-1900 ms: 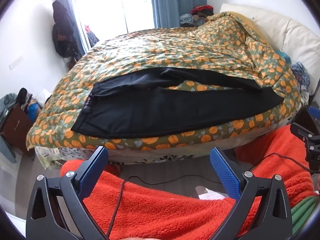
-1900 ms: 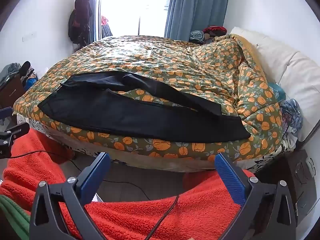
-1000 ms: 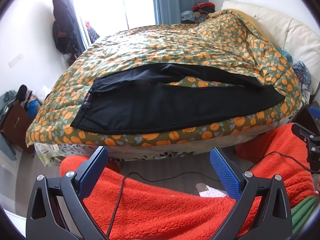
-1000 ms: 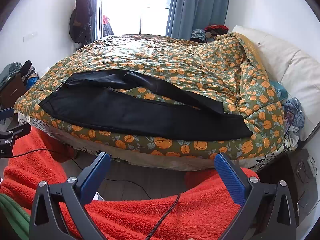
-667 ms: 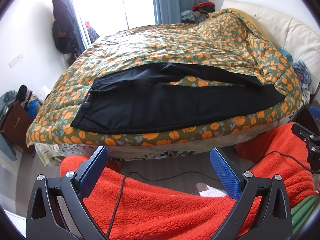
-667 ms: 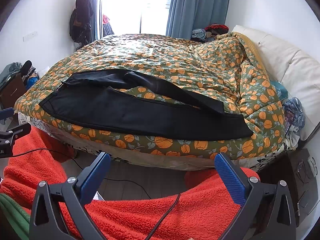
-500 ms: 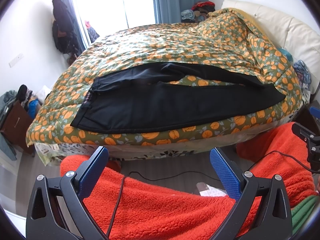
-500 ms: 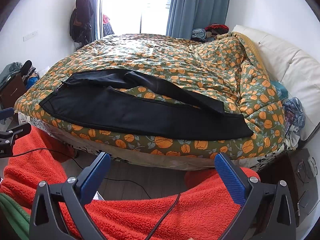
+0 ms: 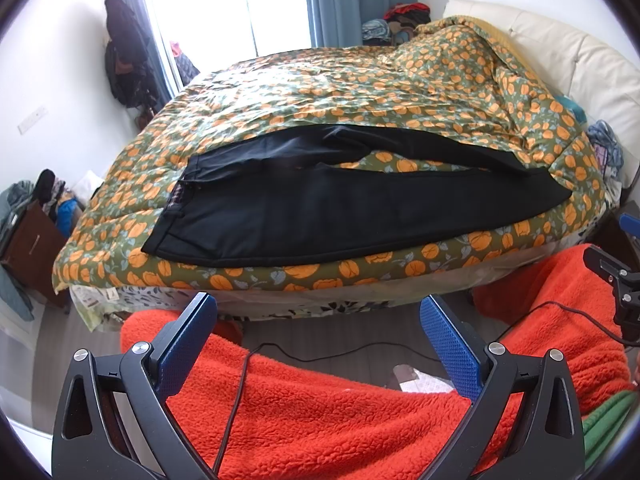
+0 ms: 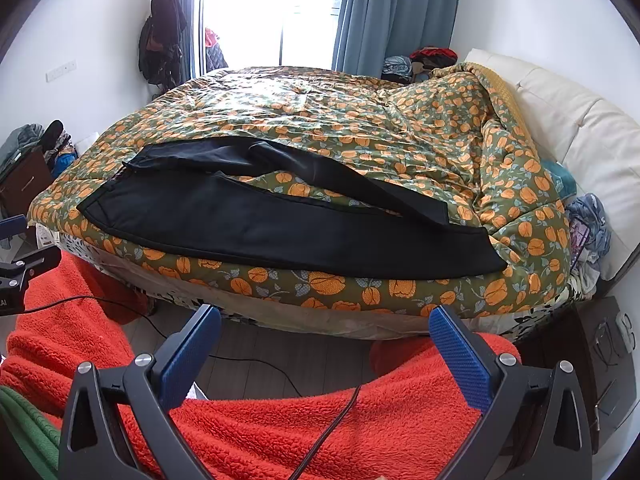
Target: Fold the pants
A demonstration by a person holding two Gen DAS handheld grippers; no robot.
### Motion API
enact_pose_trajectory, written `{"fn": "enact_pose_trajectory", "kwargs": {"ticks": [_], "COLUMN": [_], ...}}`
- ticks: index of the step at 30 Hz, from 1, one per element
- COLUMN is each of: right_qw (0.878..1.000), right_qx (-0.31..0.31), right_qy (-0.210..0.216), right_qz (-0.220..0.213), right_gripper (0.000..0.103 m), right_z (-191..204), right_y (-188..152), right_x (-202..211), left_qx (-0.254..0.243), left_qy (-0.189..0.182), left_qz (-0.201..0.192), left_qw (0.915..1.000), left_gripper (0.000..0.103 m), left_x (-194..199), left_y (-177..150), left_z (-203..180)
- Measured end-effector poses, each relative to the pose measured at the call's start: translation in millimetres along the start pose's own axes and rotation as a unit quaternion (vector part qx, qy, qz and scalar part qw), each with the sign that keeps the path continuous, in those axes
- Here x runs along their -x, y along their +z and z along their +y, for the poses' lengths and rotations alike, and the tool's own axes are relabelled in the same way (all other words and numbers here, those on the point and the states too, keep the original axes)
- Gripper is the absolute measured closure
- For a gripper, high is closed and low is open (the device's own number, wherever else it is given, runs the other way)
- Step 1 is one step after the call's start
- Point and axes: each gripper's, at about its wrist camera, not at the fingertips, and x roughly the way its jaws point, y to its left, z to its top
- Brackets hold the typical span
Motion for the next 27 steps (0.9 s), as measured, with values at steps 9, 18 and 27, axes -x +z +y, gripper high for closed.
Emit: {"fn": "enact_pose_trajectory", "kwargs": {"ticks": [9,18,27], "right_qw": [1.0,1.0,1.0], "right_qx": [0.0,0.001,0.005], "right_qy": [0.0,0.0,-0.001], "right_qz": [0.001,0.001,0.0], "right_gripper": [0.0,0.0,0.0], "right_z": [0.6,1.3,7.2], "right_y": [-0.1,0.1,-5.0], "right_x": [-0.5,-1.1,-3.6], "left_qx": [0.0,-0.002,0.0], "left_qy": [0.0,0.003,0.005], "left_qz": [0.0,-0.002,0.002], "left_qw": [1.0,1.0,1.0], "left_gripper": [0.001,0.001,0.001], "left_x": [-0.1,0.4,0.2], "left_y": [0.1,-7.8,-6.8], "left_z": [0.3,5.6,7.3]}}
